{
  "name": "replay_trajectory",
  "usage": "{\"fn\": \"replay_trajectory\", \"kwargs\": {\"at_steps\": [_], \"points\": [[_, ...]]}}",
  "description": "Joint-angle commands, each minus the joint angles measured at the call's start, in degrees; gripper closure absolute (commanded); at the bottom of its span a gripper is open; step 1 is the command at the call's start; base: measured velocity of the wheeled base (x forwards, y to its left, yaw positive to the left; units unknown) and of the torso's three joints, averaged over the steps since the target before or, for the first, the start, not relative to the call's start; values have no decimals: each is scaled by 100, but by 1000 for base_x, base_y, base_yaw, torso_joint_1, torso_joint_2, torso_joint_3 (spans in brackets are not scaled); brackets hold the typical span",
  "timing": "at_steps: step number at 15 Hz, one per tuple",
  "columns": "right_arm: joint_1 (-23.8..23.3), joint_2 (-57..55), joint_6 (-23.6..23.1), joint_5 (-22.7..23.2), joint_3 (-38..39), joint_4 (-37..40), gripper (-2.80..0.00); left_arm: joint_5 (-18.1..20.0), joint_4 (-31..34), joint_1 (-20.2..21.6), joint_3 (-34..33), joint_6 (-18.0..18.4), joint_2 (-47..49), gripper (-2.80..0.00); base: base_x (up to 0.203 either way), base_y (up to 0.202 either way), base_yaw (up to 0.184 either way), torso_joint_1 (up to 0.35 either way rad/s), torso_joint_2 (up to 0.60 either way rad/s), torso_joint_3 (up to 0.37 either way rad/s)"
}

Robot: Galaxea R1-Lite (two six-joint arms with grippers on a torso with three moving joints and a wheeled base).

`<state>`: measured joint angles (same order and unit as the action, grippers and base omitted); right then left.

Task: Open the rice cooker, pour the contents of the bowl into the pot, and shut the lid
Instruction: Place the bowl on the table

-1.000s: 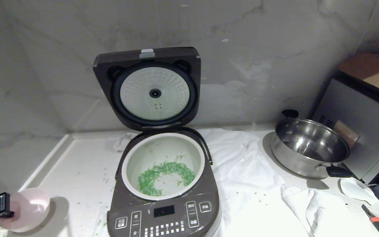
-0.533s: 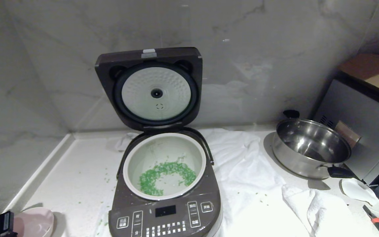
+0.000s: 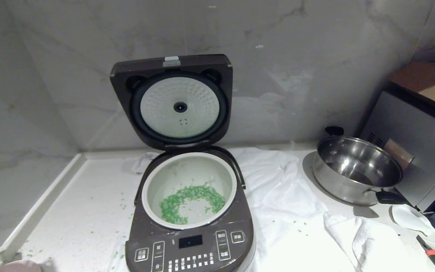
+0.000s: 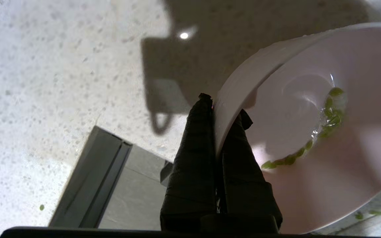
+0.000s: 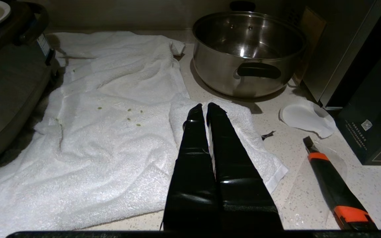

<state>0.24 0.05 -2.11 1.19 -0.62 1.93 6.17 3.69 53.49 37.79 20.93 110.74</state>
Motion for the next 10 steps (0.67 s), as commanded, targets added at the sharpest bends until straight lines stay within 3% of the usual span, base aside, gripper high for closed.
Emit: {"fn": "replay_trajectory", "kwargs": {"at_steps": [1, 7, 10], "points": [[2, 4, 0, 4, 1, 1, 0, -1, 0, 223, -36, 65, 3, 0, 0, 0, 0, 0, 0, 0], [2, 4, 0, 4, 1, 1, 0, -2, -34, 789, 731, 87, 543, 0, 0, 0, 0, 0, 0, 0], [2, 4, 0, 4, 1, 1, 0, -5, -26, 848, 827, 96, 596, 0, 0, 0, 0, 0, 0, 0]]}}
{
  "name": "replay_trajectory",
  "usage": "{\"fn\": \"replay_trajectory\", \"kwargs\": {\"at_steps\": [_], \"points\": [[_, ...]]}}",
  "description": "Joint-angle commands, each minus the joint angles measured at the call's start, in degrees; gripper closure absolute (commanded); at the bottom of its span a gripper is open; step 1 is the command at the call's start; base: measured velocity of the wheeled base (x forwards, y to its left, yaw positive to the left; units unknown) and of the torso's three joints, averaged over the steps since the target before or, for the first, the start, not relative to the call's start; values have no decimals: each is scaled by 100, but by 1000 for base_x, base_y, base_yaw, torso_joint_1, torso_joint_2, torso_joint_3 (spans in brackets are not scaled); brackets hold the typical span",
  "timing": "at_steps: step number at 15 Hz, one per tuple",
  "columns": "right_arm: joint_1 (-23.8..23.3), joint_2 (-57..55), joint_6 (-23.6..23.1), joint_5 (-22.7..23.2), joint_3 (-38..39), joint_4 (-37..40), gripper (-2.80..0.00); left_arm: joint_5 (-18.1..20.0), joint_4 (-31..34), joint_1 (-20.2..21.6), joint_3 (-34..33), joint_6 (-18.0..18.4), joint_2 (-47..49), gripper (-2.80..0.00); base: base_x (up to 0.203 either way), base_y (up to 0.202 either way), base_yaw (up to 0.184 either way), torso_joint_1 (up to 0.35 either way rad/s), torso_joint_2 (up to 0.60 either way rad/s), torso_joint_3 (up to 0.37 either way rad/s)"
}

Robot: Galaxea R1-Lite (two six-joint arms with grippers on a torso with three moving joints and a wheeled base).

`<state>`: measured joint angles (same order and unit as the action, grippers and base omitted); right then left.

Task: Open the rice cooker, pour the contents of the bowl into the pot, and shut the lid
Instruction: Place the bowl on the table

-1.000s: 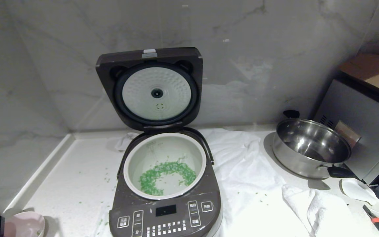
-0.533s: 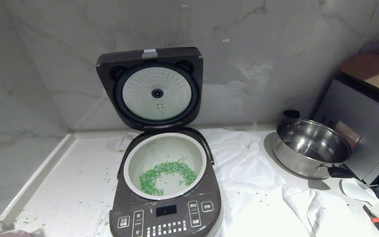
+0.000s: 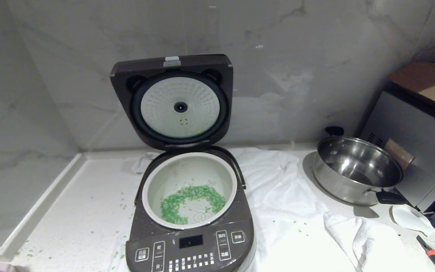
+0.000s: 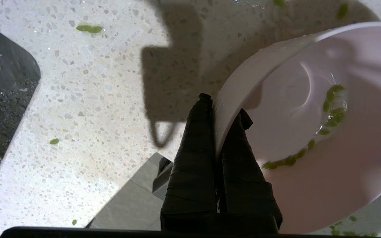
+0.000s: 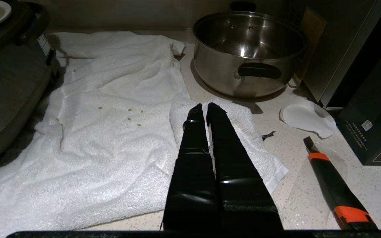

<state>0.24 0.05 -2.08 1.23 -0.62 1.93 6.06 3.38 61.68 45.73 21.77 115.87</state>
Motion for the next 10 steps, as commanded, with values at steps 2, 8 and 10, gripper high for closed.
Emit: {"fn": "replay_trajectory", "kwargs": {"at_steps": [2, 8, 10], "points": [[2, 4, -2, 0, 1, 1, 0, 18, 5, 28, 50, 11, 59, -280, 0, 0, 0, 0, 0, 0], [2, 4, -2, 0, 1, 1, 0, 35, 20, 0, 68, 12, -181, -280, 0, 0, 0, 0, 0, 0], [2, -2, -2, 0, 1, 1, 0, 45, 23, -46, 97, -18, -271, -280, 0, 0, 0, 0, 0, 0]]}}
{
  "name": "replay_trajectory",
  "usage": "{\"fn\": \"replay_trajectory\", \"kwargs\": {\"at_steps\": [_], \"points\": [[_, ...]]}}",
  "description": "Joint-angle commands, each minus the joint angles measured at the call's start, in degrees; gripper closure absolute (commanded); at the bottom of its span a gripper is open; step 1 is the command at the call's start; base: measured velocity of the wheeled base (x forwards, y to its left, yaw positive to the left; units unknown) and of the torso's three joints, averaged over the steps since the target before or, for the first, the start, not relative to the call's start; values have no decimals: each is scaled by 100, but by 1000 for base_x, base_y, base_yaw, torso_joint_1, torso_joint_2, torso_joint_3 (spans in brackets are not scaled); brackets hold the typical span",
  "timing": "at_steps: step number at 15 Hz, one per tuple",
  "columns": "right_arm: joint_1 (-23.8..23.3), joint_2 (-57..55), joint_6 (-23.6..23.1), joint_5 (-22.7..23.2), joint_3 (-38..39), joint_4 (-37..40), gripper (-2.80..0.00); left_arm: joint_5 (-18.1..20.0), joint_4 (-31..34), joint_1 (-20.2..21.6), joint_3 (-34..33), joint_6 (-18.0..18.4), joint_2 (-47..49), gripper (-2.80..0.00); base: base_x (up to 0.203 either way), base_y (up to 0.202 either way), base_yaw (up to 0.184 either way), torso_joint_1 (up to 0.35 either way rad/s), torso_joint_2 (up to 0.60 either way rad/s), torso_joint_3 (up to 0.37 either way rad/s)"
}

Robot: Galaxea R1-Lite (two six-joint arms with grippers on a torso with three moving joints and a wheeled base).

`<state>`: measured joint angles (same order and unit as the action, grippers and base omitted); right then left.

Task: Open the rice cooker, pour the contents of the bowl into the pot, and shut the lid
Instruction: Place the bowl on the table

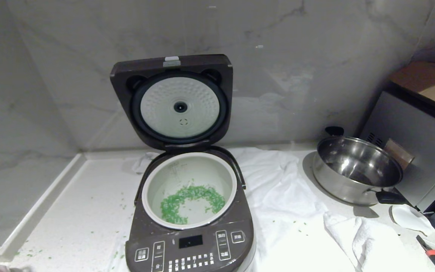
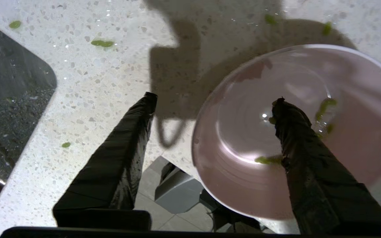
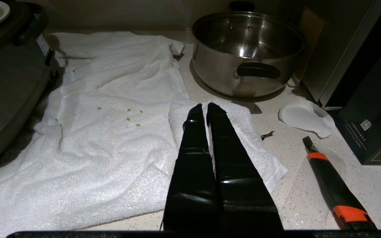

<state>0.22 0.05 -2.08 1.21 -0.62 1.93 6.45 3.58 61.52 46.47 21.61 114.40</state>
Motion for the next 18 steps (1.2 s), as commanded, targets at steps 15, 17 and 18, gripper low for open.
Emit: {"fn": "replay_trajectory", "kwargs": {"at_steps": [15, 17, 18], "points": [[4, -1, -2, 2, 1, 1, 0, 1034, 2476, -300, 107, 1088, -2140, -280, 0, 0, 0, 0, 0, 0], [4, 4, -2, 3, 1, 1, 0, 1127, 3000, -708, -4, 1279, -2489, -280, 0, 0, 0, 0, 0, 0], [4, 4, -2, 11, 1, 1, 0, 1174, 3181, -891, -107, 1306, -2625, -280, 0, 0, 0, 0, 0, 0]]}}
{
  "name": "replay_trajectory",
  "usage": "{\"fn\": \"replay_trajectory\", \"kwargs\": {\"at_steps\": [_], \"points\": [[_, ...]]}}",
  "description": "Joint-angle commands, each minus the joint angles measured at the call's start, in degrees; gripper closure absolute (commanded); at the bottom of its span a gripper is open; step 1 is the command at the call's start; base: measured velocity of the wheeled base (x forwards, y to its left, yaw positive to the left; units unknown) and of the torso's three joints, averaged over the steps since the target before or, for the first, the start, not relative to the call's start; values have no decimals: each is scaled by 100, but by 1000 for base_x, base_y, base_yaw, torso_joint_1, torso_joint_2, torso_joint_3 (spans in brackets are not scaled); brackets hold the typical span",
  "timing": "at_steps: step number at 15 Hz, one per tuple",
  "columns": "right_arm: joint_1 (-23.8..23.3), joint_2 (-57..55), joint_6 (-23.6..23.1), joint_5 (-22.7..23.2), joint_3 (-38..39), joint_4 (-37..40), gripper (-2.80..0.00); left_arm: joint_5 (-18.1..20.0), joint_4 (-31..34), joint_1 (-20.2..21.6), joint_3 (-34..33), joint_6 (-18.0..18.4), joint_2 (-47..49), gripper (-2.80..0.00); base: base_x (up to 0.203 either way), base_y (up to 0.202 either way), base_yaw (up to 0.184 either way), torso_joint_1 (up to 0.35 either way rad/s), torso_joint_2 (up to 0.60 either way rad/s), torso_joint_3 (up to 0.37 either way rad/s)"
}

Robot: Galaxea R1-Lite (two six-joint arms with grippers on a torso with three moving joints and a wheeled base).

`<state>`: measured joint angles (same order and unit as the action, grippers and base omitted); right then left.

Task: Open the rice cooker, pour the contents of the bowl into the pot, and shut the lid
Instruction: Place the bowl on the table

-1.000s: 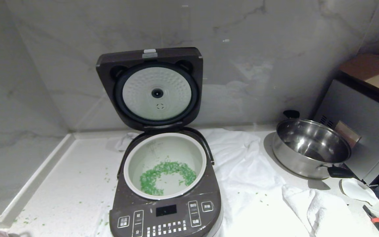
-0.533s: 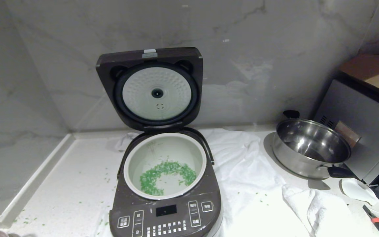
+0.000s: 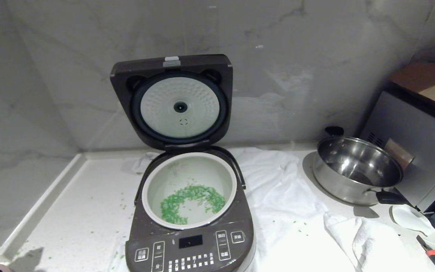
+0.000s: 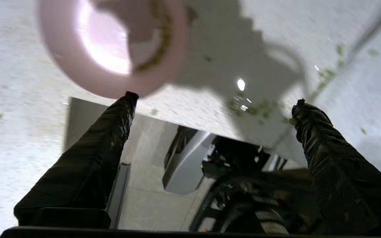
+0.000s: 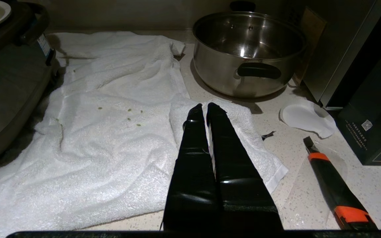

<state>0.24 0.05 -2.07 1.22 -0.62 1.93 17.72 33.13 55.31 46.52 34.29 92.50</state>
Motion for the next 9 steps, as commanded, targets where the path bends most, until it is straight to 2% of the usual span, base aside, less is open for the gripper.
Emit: {"fn": "replay_trajectory", "kwargs": {"at_steps": [1, 7, 9], "points": [[2, 3, -4, 1, 1, 1, 0, 137, 320, -460, -260, 47, -569, -280, 0, 0, 0, 0, 0, 0], [2, 4, -4, 1, 1, 1, 0, 515, 426, -1840, -945, -42, -1375, -280, 0, 0, 0, 0, 0, 0], [2, 4, -4, 1, 1, 1, 0, 827, 418, -2338, -866, -395, -1518, -280, 0, 0, 0, 0, 0, 0]]}}
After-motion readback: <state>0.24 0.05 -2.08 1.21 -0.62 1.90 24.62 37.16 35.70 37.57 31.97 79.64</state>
